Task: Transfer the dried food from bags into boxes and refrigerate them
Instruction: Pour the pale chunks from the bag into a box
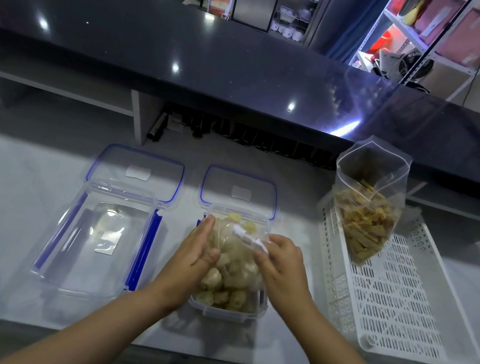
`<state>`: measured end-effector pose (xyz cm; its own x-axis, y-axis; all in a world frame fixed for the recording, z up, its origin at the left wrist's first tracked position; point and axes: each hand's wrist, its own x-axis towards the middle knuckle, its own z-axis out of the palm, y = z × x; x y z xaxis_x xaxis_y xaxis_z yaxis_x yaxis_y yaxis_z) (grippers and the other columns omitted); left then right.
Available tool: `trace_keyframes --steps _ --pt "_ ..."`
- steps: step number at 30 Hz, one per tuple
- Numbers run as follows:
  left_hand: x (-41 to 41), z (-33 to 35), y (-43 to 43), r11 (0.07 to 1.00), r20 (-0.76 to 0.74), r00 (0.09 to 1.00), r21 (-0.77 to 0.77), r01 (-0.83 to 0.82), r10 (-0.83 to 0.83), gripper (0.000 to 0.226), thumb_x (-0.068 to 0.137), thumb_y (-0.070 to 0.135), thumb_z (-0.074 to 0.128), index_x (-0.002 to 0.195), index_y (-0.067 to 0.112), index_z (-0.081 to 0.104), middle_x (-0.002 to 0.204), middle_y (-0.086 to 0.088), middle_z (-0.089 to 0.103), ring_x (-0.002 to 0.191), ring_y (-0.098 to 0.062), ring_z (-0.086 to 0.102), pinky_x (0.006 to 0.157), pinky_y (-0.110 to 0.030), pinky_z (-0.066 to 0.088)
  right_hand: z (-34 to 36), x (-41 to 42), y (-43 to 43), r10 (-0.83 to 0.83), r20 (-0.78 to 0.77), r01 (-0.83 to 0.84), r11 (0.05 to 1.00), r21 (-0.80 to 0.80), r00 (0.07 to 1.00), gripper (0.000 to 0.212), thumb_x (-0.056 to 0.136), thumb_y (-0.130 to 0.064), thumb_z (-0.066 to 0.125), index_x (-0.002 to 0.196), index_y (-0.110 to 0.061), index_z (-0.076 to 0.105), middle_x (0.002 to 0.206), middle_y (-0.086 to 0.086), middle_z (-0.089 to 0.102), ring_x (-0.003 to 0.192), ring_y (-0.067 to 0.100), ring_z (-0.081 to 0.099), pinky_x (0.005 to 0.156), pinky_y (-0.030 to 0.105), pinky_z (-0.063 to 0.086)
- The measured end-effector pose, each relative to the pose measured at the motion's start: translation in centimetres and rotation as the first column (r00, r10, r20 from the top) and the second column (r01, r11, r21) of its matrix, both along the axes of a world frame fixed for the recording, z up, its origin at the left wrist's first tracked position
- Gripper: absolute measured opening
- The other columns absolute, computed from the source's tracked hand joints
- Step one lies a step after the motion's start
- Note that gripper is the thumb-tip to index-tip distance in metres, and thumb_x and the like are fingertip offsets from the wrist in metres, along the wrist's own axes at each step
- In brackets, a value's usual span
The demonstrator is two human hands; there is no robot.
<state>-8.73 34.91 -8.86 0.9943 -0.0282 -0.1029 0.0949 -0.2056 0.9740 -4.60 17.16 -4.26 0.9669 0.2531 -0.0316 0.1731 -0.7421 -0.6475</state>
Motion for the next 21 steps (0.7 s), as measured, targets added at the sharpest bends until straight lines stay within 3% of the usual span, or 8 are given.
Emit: trace_keyframes --steps 2,5,8,14,21 --pt "-0.1 0.1 0.2 0.991 0.017 1.000 0.130 0.022 -0.024 0.094 0.072 0.075 0.038 0.148 0.035 0.002 0.155 0.018 0.004 0.143 -0.002 0.002 0.119 -0.036 0.011 0.8 0.6 -0.3 -0.123 -0.054 0.132 0.968 0.212 0.991 0.018 0.095 -0.022 0.055 0.102 -0.015 0.070 0.109 0.000 0.057 0.105 0.019 0.054 0.084 0.022 0.044" --pt "-0.3 0.0 0.2 0.943 0.039 0.996 0.326 0.061 -0.078 0.084 0.086 0.057 0.043 0.148 0.031 -0.007 0.150 0.023 -0.007 0.139 0.003 -0.009 0.116 -0.026 0.003 2.1 1.1 -1.0 -0.188 -0.224 0.265 0.880 0.394 0.956 0.019 0.096 -0.026 0.052 0.094 -0.019 0.069 0.098 0.002 0.064 0.082 0.013 0.060 0.064 0.015 0.046" --pt "-0.6 -0.3 0.1 0.894 0.038 0.992 0.440 0.090 -0.118 0.080 0.094 0.046 0.044 0.147 0.029 -0.013 0.145 0.024 -0.021 0.135 0.005 -0.019 0.113 -0.022 -0.003 2.4 1.6 -1.6 -0.192 -0.334 0.335 0.828 0.450 0.923 0.027 0.095 -0.034 0.052 0.092 -0.017 0.073 0.086 0.006 0.071 0.078 0.022 0.064 0.070 0.034 0.050" --pt "-1.0 -0.1 -0.3 0.850 0.032 0.986 0.512 0.126 -0.166 0.082 0.093 0.044 0.047 0.144 0.032 -0.016 0.143 0.023 -0.027 0.133 0.004 -0.027 0.113 -0.024 -0.008 3.0 2.8 -1.6 -0.227 -0.374 0.406 0.750 0.522 0.899 0.023 0.095 -0.029 0.054 0.088 -0.017 0.073 0.081 0.006 0.072 0.081 0.028 0.067 0.083 0.046 0.053" --pt "-0.2 0.7 -0.1 0.905 0.060 0.994 0.423 0.056 -0.090 0.080 0.094 0.044 0.046 0.149 0.026 -0.010 0.152 0.017 -0.015 0.136 0.003 -0.015 0.115 -0.027 -0.002 4.8 3.9 -1.0 -0.209 -0.325 0.363 0.758 0.543 0.922 0.024 0.095 -0.029 0.054 0.086 -0.014 0.071 0.079 0.005 0.070 0.076 0.022 0.065 0.073 0.036 0.052"
